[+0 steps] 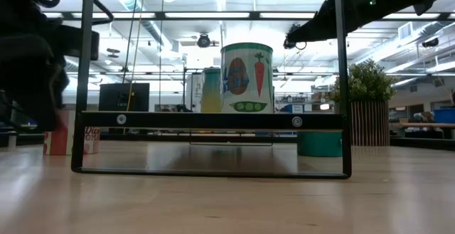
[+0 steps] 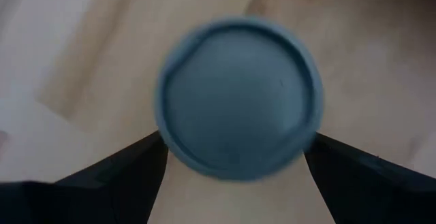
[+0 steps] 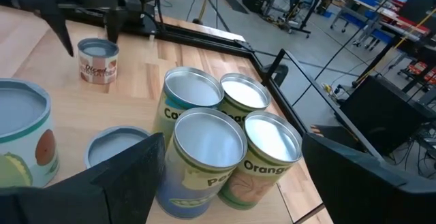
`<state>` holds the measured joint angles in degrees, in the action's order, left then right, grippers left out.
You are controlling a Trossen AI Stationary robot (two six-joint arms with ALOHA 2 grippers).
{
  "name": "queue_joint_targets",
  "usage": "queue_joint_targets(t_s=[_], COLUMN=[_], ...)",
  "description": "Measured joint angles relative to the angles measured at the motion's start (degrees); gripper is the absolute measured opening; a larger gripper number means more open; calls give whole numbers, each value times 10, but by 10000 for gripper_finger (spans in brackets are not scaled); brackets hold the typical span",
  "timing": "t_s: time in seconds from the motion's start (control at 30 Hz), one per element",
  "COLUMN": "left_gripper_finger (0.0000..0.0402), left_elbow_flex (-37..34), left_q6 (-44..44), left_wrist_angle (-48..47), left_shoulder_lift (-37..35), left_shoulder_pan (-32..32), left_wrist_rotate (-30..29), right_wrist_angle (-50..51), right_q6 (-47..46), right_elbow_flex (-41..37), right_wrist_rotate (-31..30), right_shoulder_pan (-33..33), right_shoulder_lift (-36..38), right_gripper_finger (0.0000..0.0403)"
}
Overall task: Pick and place cans onto a shelf
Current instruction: Put the canned diced tomatoes on the shelf
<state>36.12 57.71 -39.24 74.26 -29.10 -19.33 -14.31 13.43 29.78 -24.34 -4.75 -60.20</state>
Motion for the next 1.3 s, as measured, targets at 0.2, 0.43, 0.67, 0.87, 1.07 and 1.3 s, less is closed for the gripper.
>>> queue_joint_targets(t_s=[0.2, 0.43, 0.67, 0.87, 1.07, 1.3], left_gripper_finger=[345, 345, 345, 320, 295, 296], left_elbow_flex=[-18, -20, -20, -20, -18, 41], left_q6=[-34, -61, -133, -148, -145, -147], left_wrist_angle=[37, 67, 95, 135, 153, 101], left_shoulder_lift=[0, 0, 25, 60, 64, 63], left_shoulder_pan=[1, 11, 31, 46, 46, 79], left_wrist_rotate=[-63, -66, -45, -19, -18, -17], right_wrist_angle=[2, 3, 3, 6, 14, 11], right_q6=[-4, -4, -4, -6, -13, -13], right_elbow_flex=[0, 0, 0, 0, 0, 0], right_wrist_rotate=[0, 0, 0, 0, 0, 0], right_shoulder_pan=[0, 0, 0, 0, 0, 0], right_shoulder_lift=[0, 0, 0, 0, 0, 0], right_gripper_finger=[352, 352, 352, 352, 352, 352])
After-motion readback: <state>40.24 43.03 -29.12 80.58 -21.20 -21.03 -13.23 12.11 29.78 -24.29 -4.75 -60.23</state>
